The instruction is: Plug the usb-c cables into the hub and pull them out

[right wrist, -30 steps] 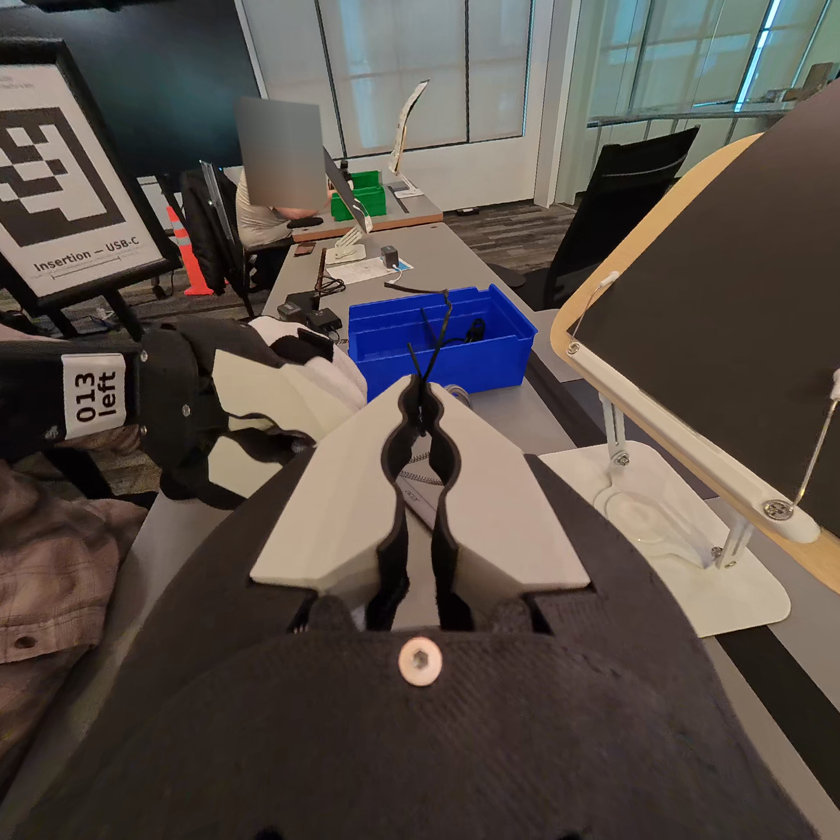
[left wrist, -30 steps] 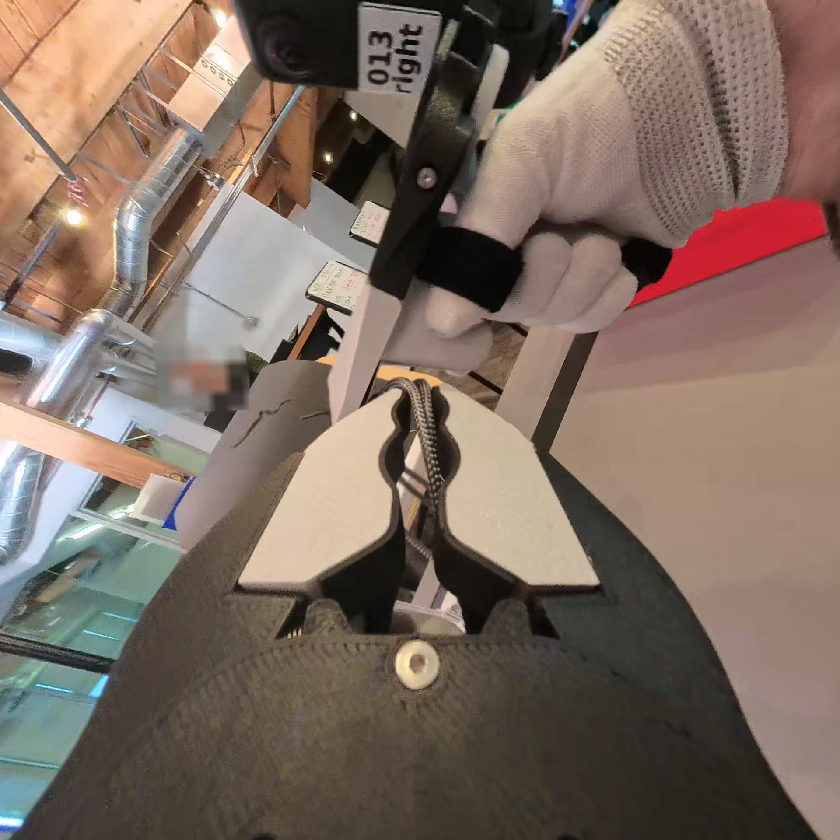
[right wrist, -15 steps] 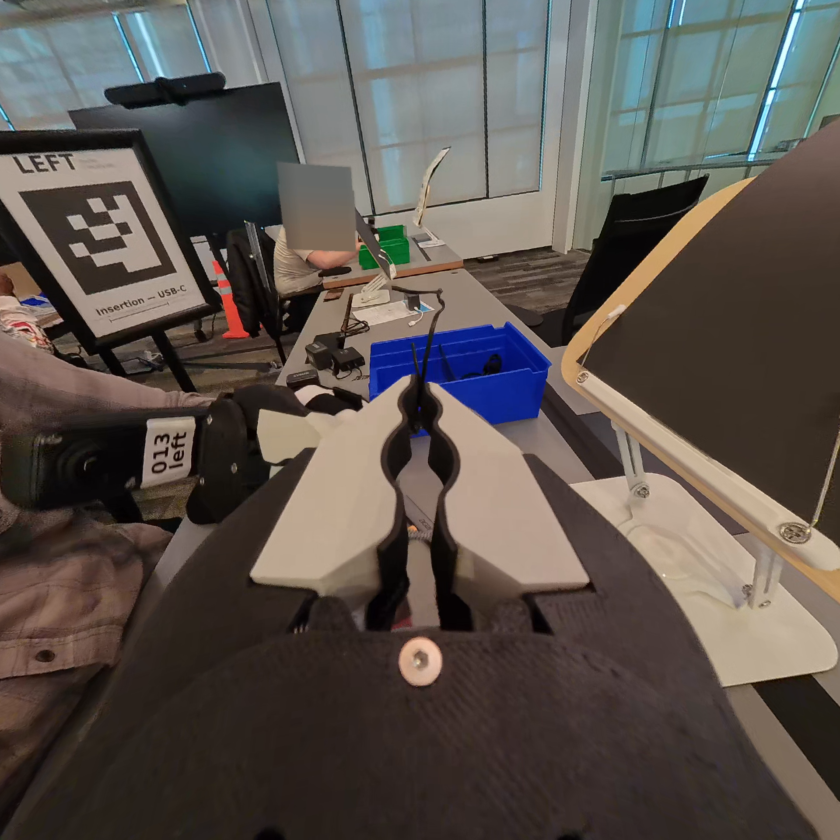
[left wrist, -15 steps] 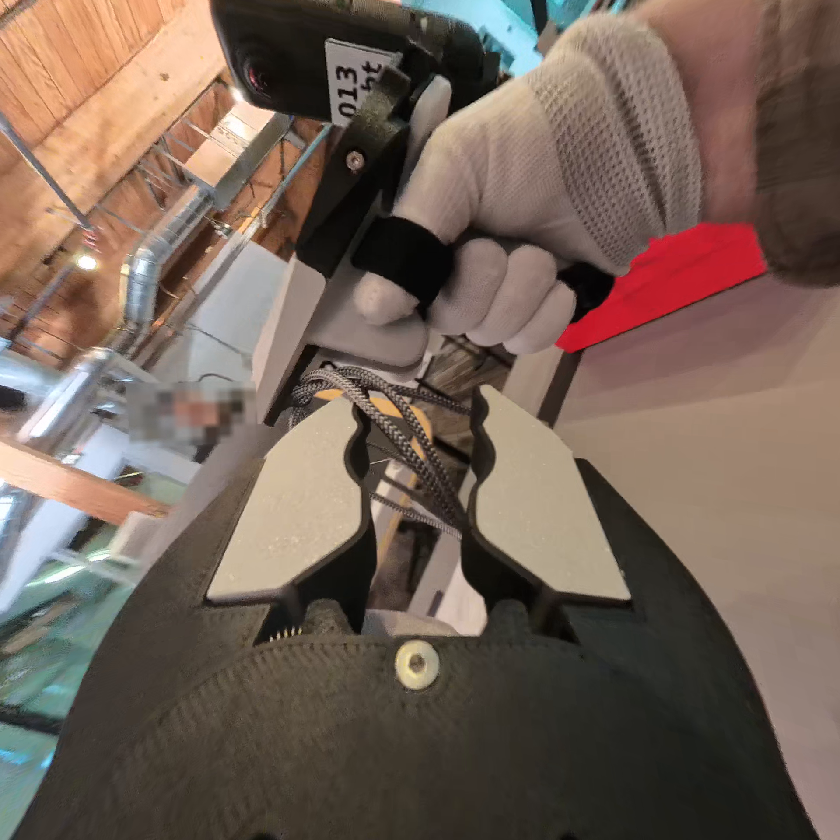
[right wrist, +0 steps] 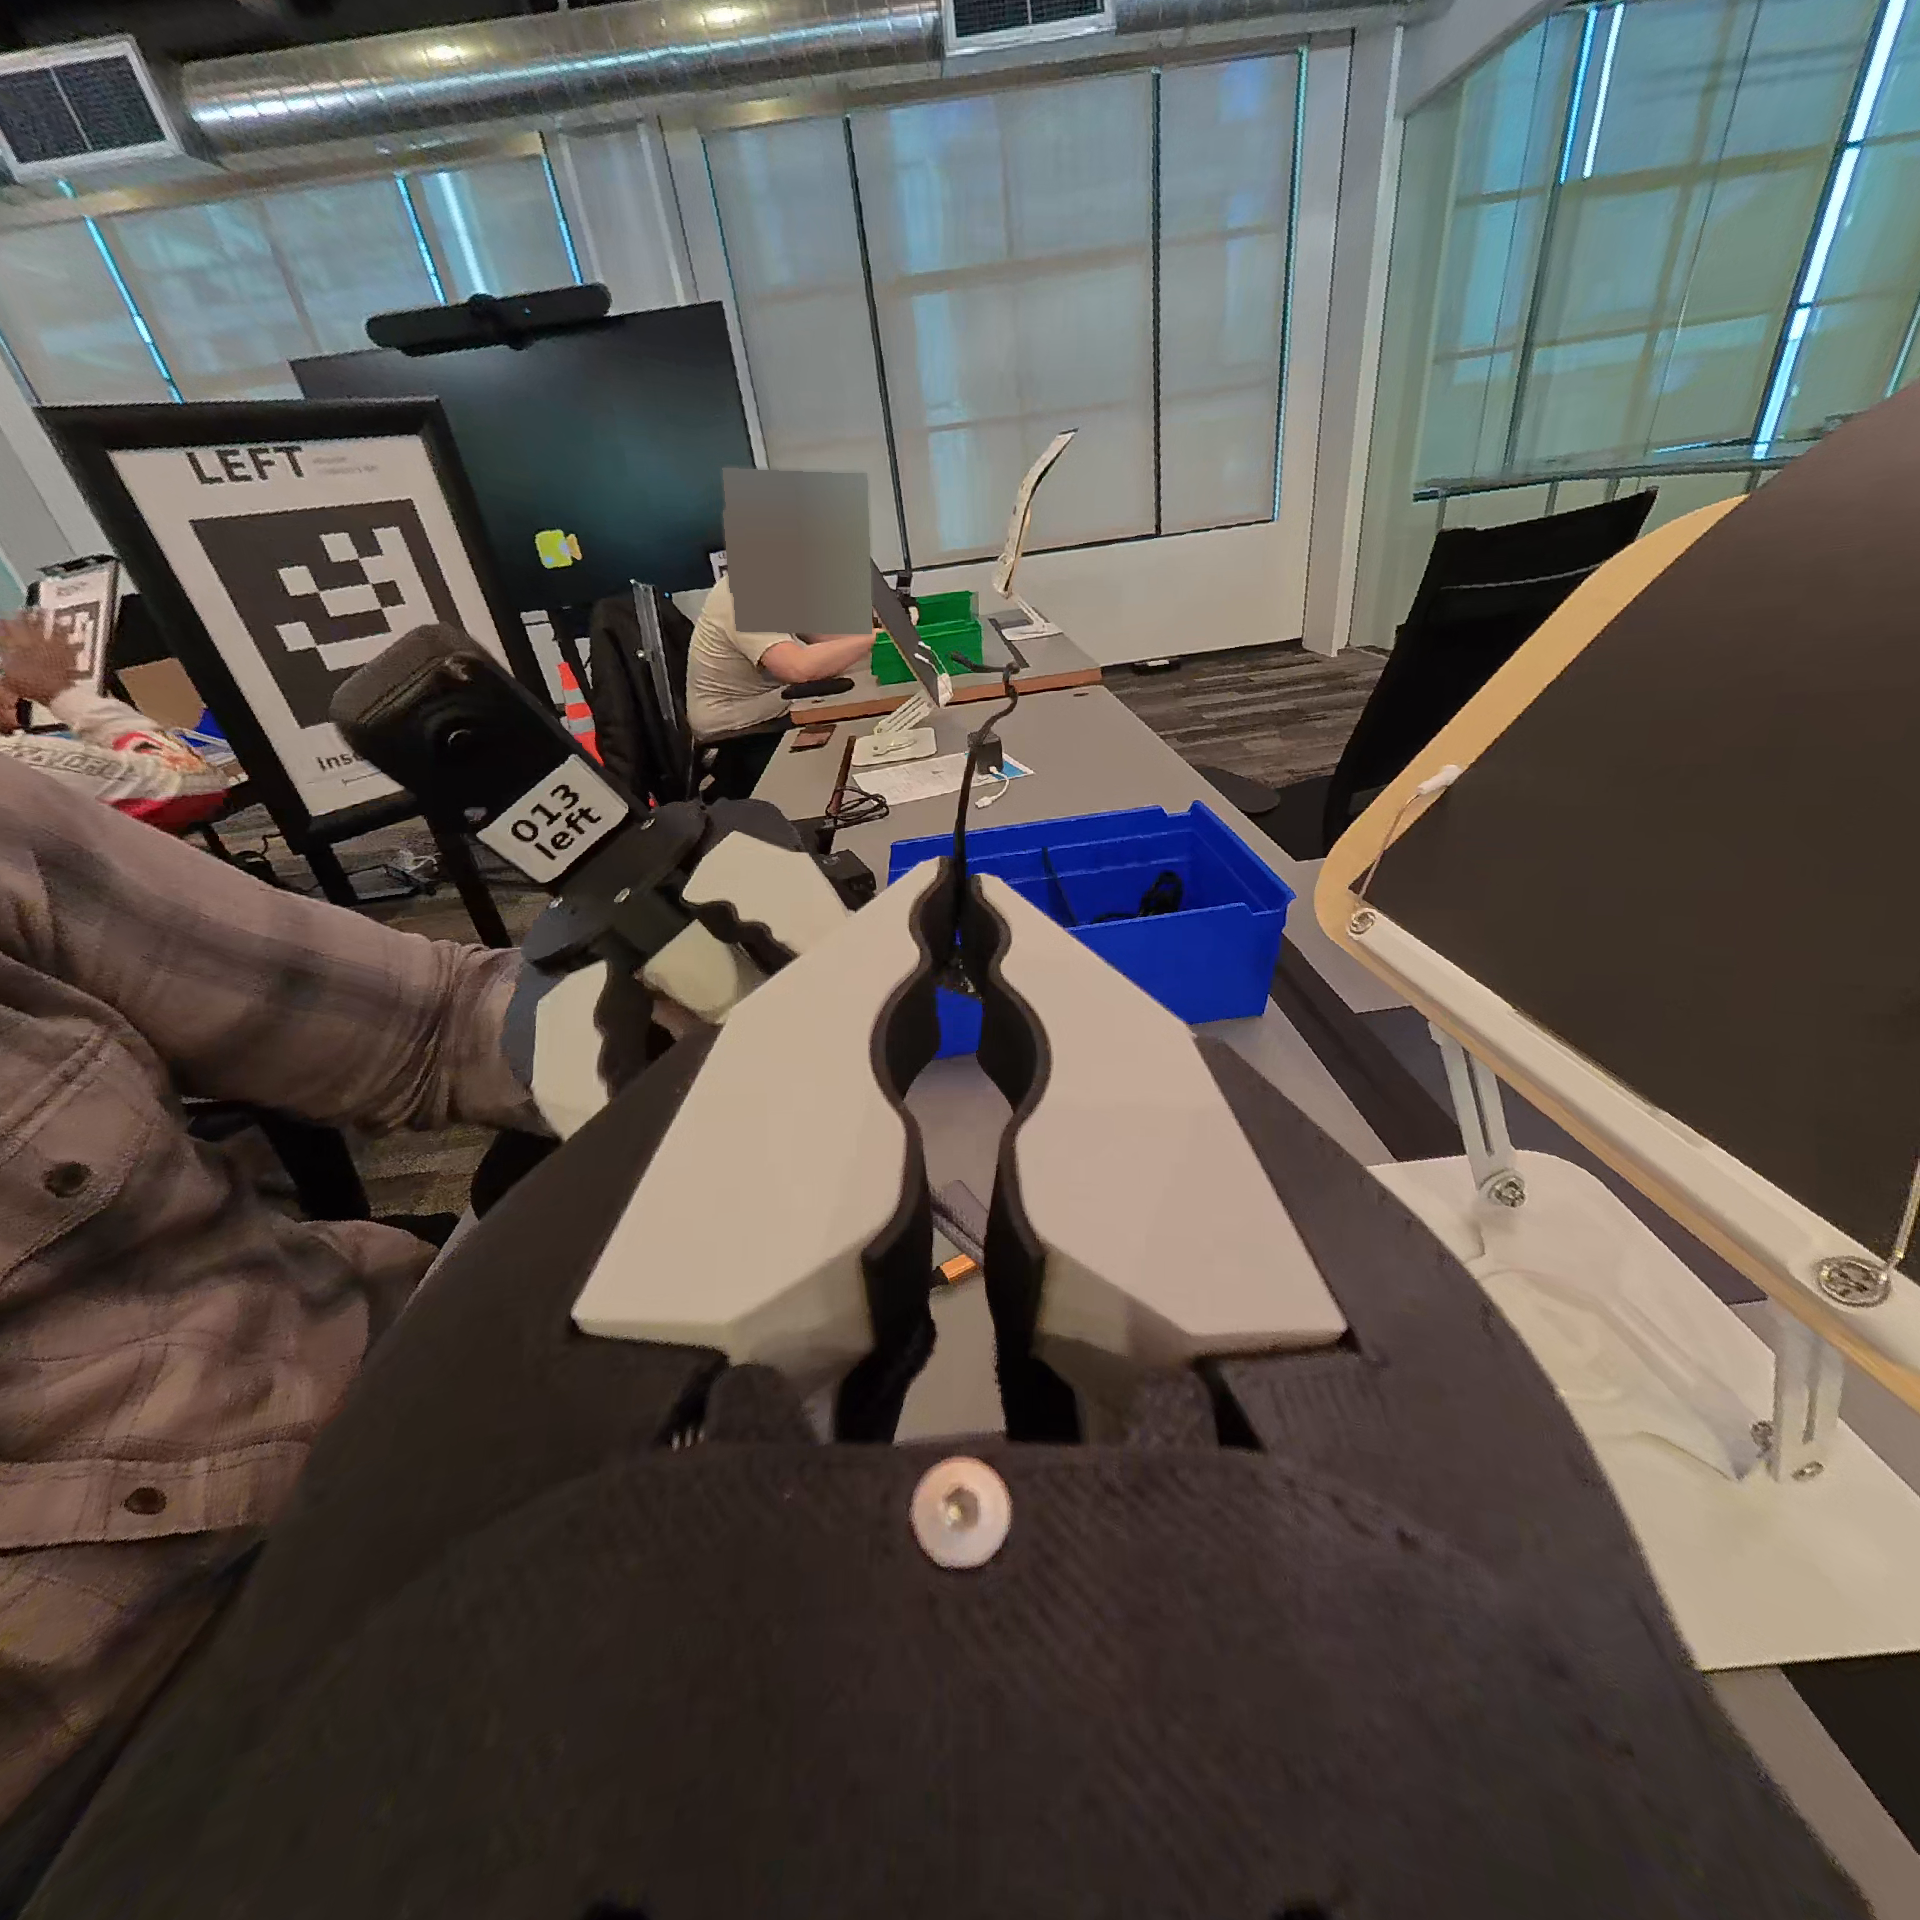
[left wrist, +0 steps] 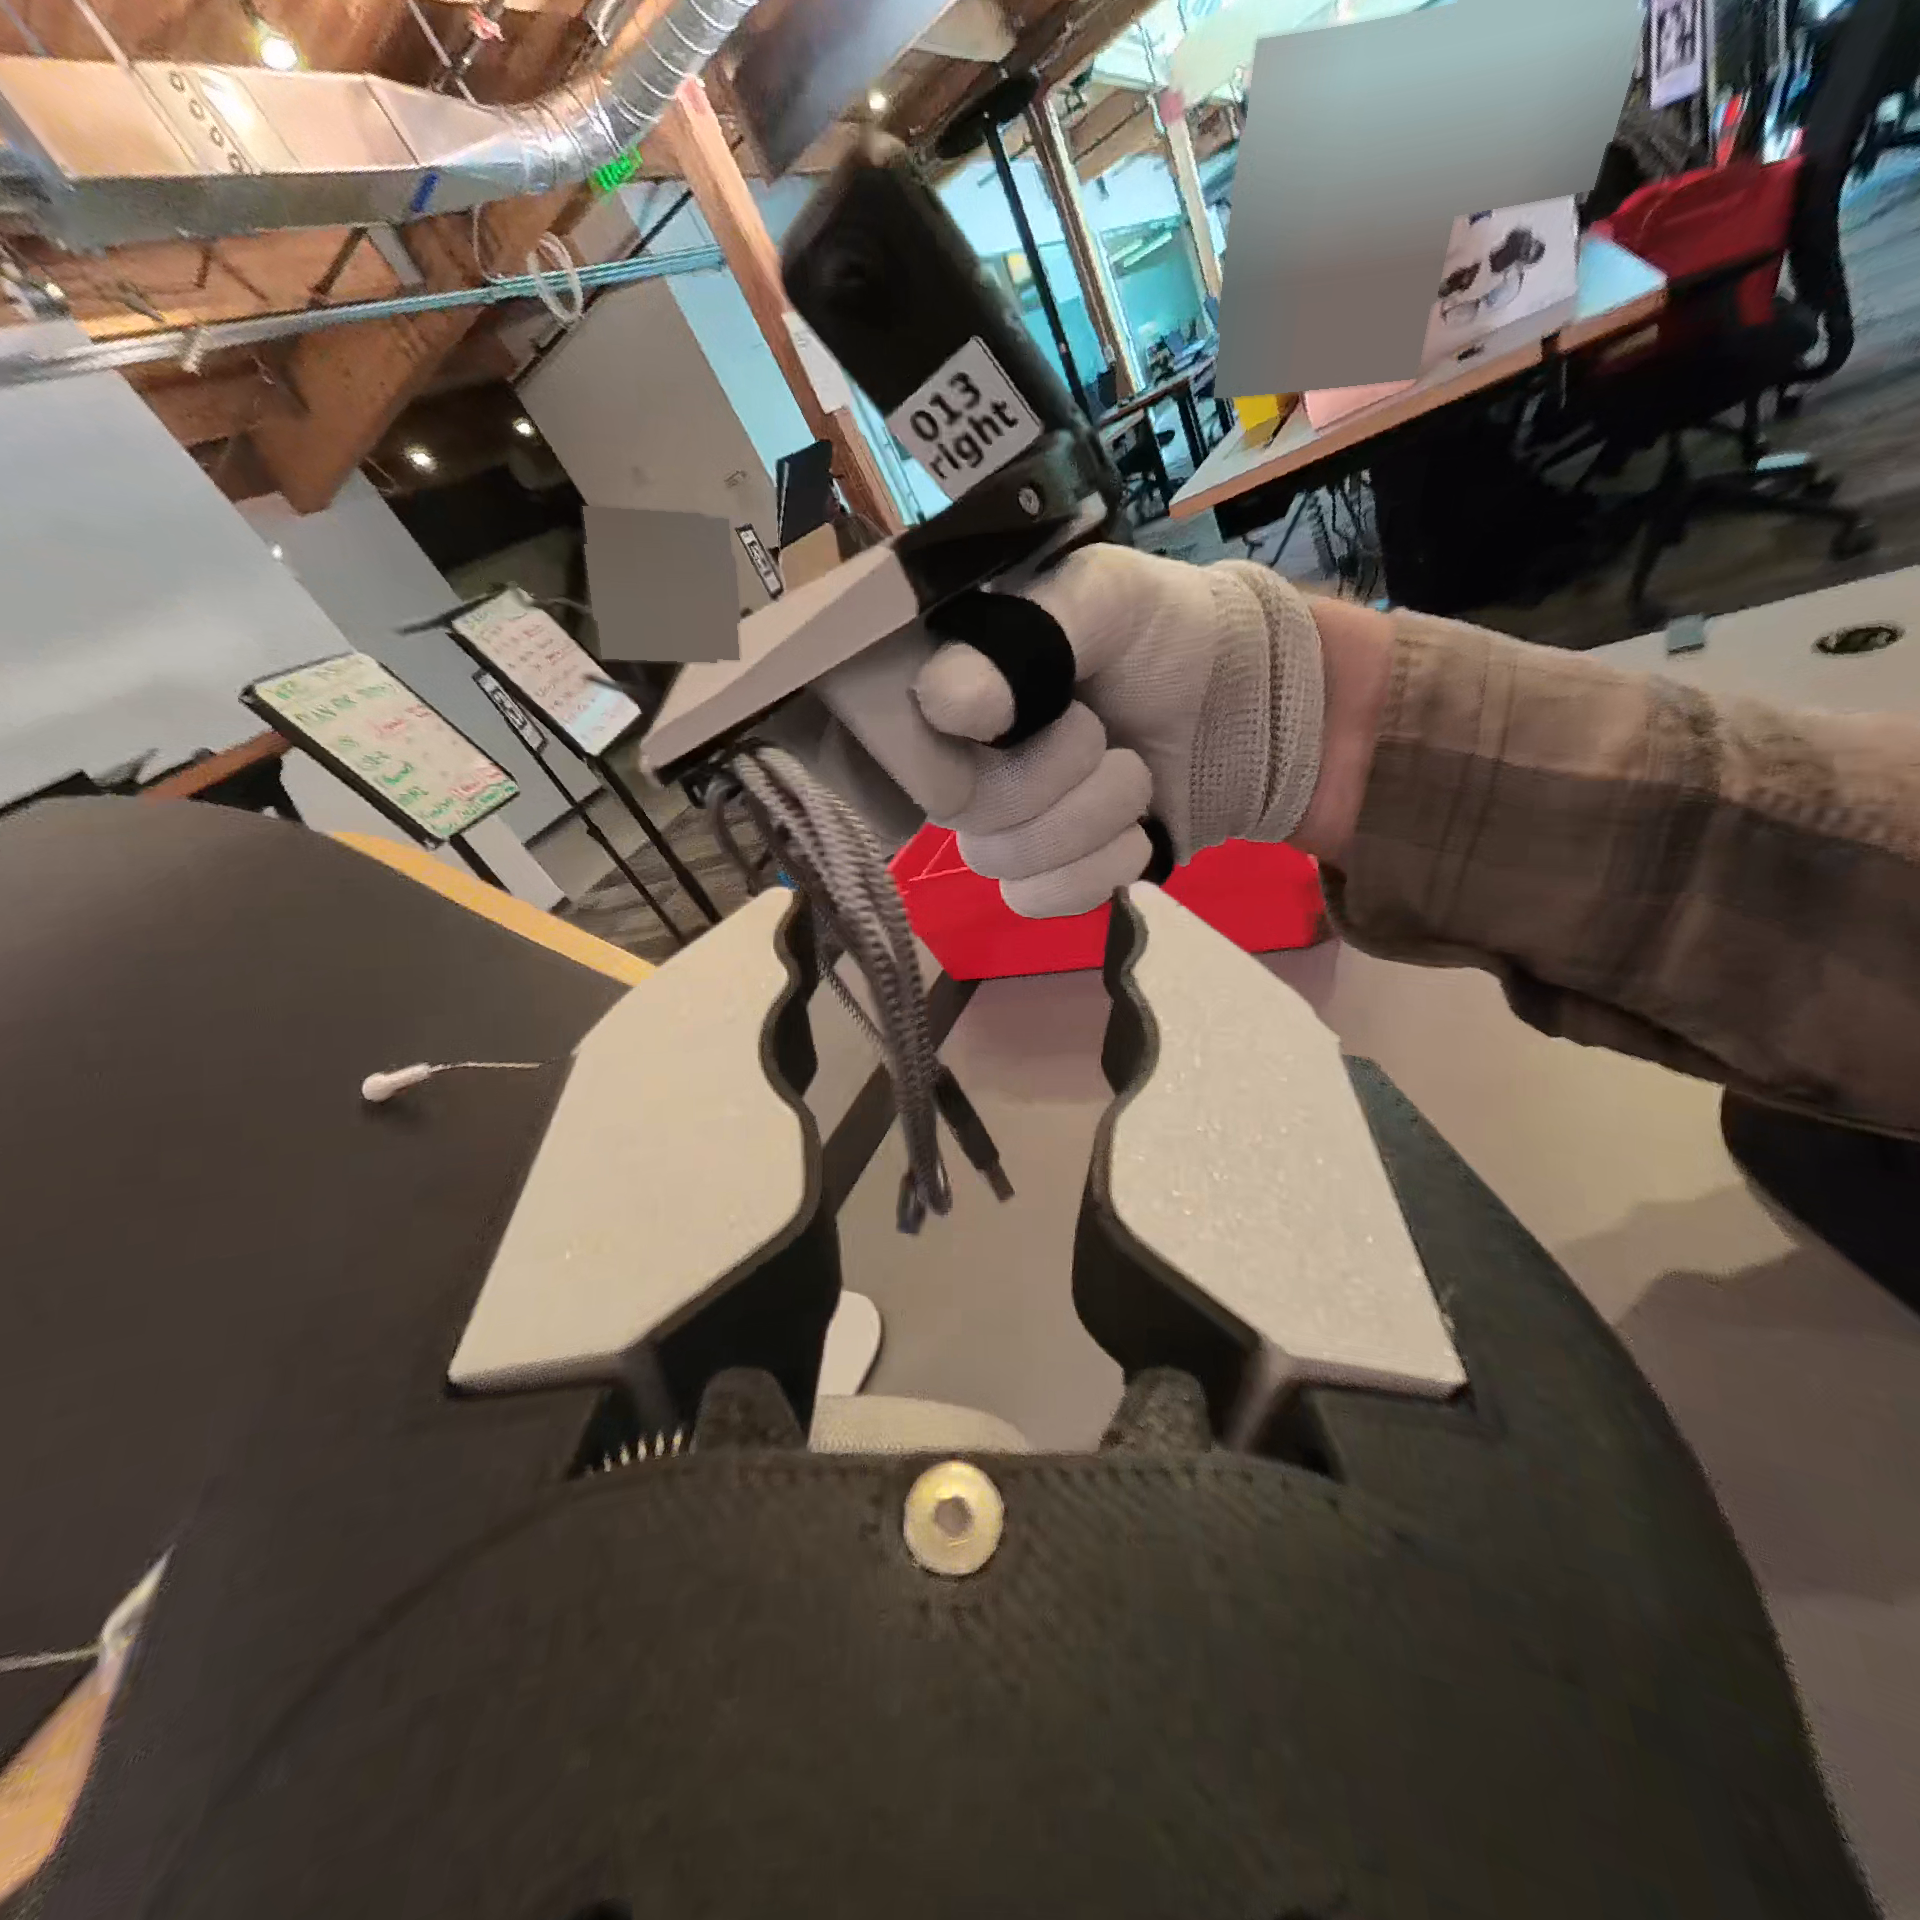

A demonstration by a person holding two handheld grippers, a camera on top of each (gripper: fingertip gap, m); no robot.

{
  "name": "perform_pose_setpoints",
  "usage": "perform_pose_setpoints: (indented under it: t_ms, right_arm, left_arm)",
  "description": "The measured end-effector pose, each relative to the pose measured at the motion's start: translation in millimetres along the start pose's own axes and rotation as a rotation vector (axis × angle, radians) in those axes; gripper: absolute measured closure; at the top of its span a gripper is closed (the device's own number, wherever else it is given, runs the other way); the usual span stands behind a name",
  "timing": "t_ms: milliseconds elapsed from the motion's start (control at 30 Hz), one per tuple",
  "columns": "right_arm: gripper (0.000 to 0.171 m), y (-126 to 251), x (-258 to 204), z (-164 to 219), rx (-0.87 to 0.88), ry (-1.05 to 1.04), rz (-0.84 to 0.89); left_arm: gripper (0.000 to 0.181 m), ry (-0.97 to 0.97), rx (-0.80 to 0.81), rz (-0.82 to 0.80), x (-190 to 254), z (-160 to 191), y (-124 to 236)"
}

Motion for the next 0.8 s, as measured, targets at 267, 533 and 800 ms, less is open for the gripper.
perform_pose_setpoints:
  t_ms: [267,533,800]
  right_arm:
    - [0.171,-1,-4,-1,-0.004,0.002,-0.022]
    - [0.171,-8,-39,-15,0.122,0.002,-0.289]
    - [0.171,-20,-52,-14,0.138,0.002,-0.388]
  left_arm:
    - [0.14,0.088,0.014,0.047,-18,-8,21]
    - [0.13,0.37,0.048,0.458,-70,-17,23]
    - [0.133,0.331,-0.001,0.684,-28,-7,-19]
Point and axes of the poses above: each gripper's, where its closed fingertips meet, y back along the fingers, z out of its underside, x = y × z across the jaws, the point moved 4 cm from there along y, back along the fingers, and after that the axes turned 6 degrees about y, right-handed, at the moved point
